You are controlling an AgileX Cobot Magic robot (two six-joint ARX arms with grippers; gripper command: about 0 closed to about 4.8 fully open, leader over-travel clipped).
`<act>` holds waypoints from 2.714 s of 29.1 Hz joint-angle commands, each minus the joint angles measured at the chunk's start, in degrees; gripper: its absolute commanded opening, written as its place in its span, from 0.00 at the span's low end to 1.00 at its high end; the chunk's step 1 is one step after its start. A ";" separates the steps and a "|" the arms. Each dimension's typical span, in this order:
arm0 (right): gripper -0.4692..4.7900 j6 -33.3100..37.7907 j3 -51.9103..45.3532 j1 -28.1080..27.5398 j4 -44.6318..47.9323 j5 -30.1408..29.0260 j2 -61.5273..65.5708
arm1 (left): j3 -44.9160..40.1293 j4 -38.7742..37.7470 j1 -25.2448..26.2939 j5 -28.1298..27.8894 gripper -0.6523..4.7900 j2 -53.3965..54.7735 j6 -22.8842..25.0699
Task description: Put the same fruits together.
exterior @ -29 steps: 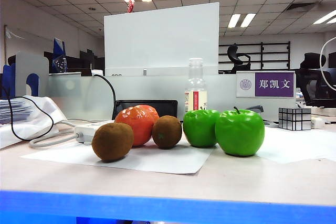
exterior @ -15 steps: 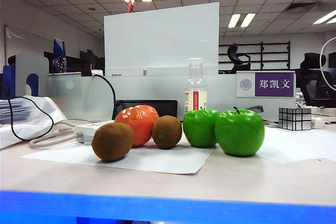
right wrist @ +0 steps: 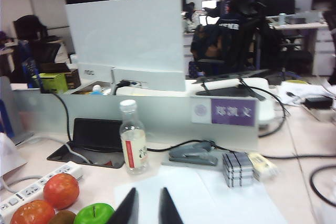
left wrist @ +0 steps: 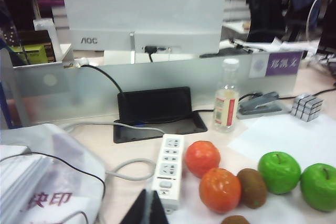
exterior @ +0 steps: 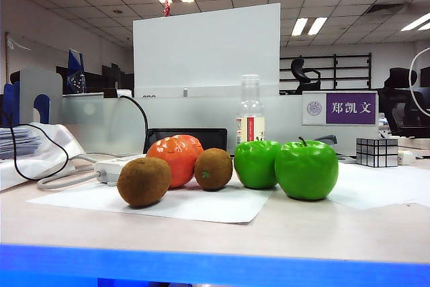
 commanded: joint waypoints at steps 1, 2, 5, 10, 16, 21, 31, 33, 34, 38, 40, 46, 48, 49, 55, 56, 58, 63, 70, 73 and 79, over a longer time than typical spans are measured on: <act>0.21 4.44 0.02 0.02 -3.63 3.65 -5.18 | -3.52 0.15 -0.04 -1.64 0.11 -5.20 -5.49; 0.21 4.74 0.09 0.17 -4.17 4.96 -5.03 | -4.94 0.15 -0.04 -2.16 0.11 -7.02 -7.23; 0.21 4.42 -0.28 0.02 -7.10 5.75 -4.57 | -8.35 0.09 -0.04 -2.10 0.11 -11.19 -10.80; 0.21 7.67 -4.59 0.04 -7.98 4.13 -4.94 | -13.00 1.01 -0.24 -0.98 0.11 -16.11 -12.35; 0.21 9.01 -9.90 0.17 -5.22 -3.43 -4.94 | -17.84 7.89 -0.24 7.48 0.11 -17.05 -17.38; 0.21 9.33 -13.44 0.15 3.67 -5.05 -4.94 | -21.24 11.89 -0.24 9.07 0.11 -17.05 -18.67; 0.21 9.40 -23.21 0.11 7.32 -4.39 -4.96 | -29.29 17.42 -0.24 9.18 0.11 -17.07 -20.70; 0.21 9.40 -25.00 0.11 9.14 -4.46 -4.96 | -30.58 18.12 -0.24 9.16 0.11 -17.07 -20.92; 0.21 9.40 -25.73 0.13 10.03 -4.46 -4.96 | -31.06 18.38 -0.24 9.16 0.11 -17.07 -20.92; 0.21 9.40 -26.73 0.13 10.14 -4.39 -4.96 | -33.00 18.62 -0.24 9.11 0.11 -17.07 -20.83; 0.21 9.38 -27.10 0.11 10.29 -4.42 -4.96 | -34.14 18.69 -0.24 9.07 0.11 -17.07 -20.31; 0.21 9.40 -28.44 0.11 10.27 -4.37 -4.98 | -37.44 18.43 -0.24 7.87 0.11 -17.07 -19.47; 0.21 9.40 -28.57 0.13 10.10 -4.42 -4.98 | -37.46 18.29 -0.22 7.06 0.11 -17.07 -19.58; 0.21 9.44 -28.55 0.15 10.14 -4.50 -4.98 | -37.44 18.38 -0.22 6.36 0.11 -17.07 -19.50; 0.21 9.40 -28.55 0.11 10.05 -4.52 -4.98 | -37.44 18.27 -0.20 4.52 0.11 -17.07 -19.34; 0.21 9.38 -28.55 0.11 10.05 -4.52 -4.98 | -37.44 18.25 -0.20 4.55 0.11 -17.07 -19.34; 0.21 9.38 -28.55 0.11 10.05 -4.50 -4.98 | -37.44 18.27 -0.74 4.22 0.11 -17.07 -19.32; 0.21 9.40 -28.55 0.11 10.03 -4.39 -4.98 | -37.44 18.23 -3.30 4.33 0.11 -17.09 -19.32; 0.21 9.38 -28.57 0.11 10.03 -4.42 -4.98 | -37.44 18.14 -3.26 4.11 0.11 -17.07 -19.32; 0.21 9.38 -28.57 0.11 10.03 -4.42 -4.98 | -37.44 18.12 -3.26 4.11 0.11 -17.09 -19.34; 0.21 9.38 -28.59 -1.42 10.03 -4.39 -4.98 | -37.44 18.12 -3.23 4.13 0.11 -17.07 -19.32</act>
